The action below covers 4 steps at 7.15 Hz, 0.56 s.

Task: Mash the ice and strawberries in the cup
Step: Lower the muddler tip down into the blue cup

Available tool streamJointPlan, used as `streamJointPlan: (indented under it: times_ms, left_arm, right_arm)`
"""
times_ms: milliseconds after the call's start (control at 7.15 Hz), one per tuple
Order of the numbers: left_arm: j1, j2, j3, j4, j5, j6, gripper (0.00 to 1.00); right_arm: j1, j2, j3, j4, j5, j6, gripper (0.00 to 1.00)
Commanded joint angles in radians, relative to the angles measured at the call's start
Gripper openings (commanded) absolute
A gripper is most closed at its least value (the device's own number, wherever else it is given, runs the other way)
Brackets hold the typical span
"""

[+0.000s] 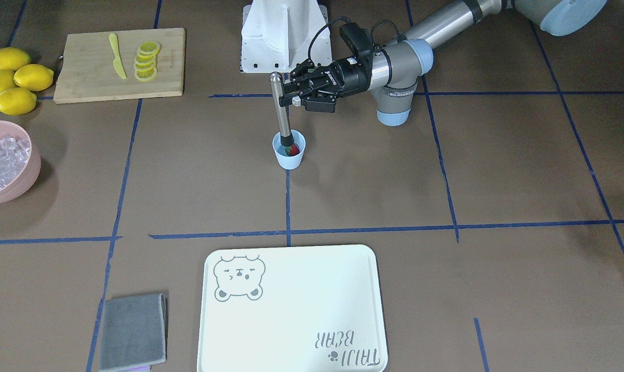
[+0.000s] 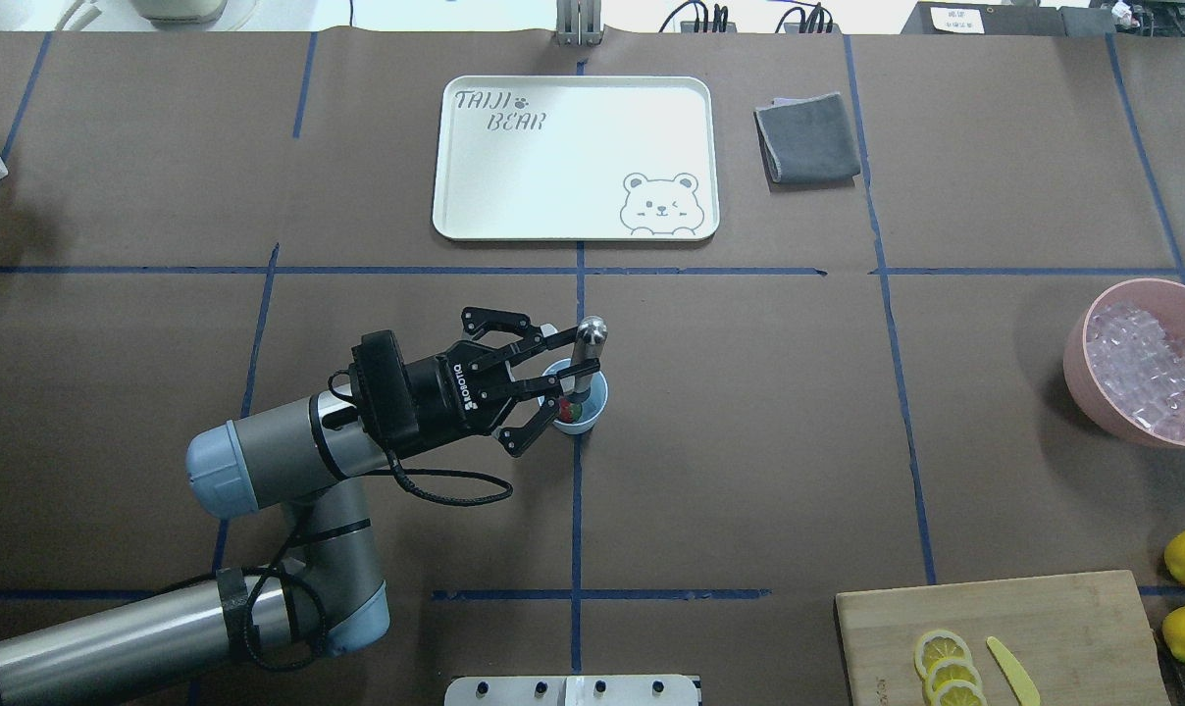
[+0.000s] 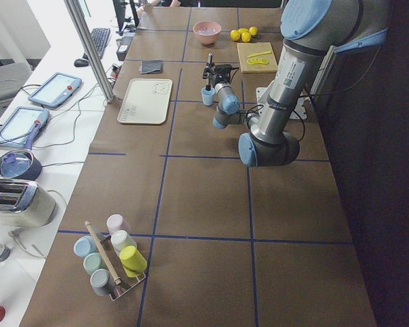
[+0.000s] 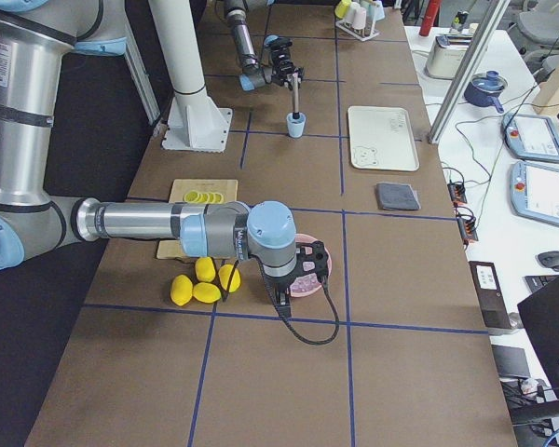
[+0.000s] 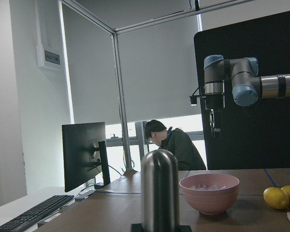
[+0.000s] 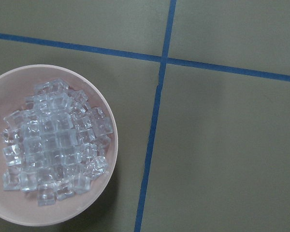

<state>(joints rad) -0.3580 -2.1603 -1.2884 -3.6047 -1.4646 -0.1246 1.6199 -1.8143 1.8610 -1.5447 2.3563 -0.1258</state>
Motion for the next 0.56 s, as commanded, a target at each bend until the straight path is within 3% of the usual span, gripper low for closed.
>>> streamJointPlan:
  times_ms: [0, 419]
  left_arm:
    - [0.021, -0.006, 0.043, -0.029, 0.033, 0.003, 0.06]
    - [0.024, -0.007, 0.061, -0.029, 0.035, 0.005, 0.06]
  right_arm:
    - [0.000, 0.001, 0.000, 0.000, 0.000, 0.000, 1.00]
    - [0.000, 0.000, 0.000, 0.000, 0.000, 0.000, 0.99]
